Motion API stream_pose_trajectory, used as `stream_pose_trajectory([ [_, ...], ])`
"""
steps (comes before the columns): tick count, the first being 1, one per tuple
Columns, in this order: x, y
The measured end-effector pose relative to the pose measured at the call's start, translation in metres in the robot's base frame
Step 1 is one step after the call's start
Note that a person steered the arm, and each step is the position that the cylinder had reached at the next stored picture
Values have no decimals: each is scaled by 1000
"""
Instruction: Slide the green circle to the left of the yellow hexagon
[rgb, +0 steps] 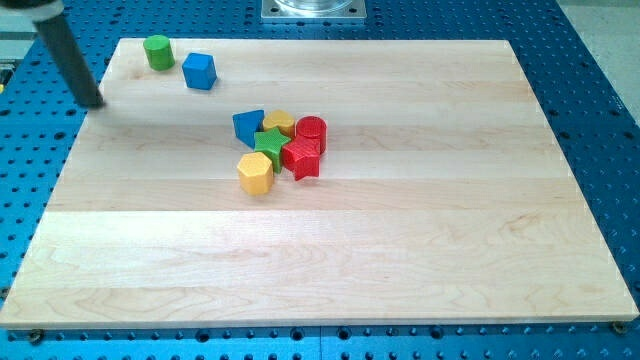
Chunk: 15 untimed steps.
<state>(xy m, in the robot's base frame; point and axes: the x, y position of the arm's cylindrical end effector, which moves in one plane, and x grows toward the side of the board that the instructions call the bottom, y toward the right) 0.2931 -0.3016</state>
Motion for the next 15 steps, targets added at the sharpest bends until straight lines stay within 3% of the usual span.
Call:
stream_pose_trajectory([
  [1, -79, 0],
  [2, -93, 45],
  [3, -57, 94],
  [6, 87, 125],
  [7, 85, 108],
  [8, 44, 71],
  [10, 38, 155],
  [12, 30, 180],
  [15, 120, 183],
])
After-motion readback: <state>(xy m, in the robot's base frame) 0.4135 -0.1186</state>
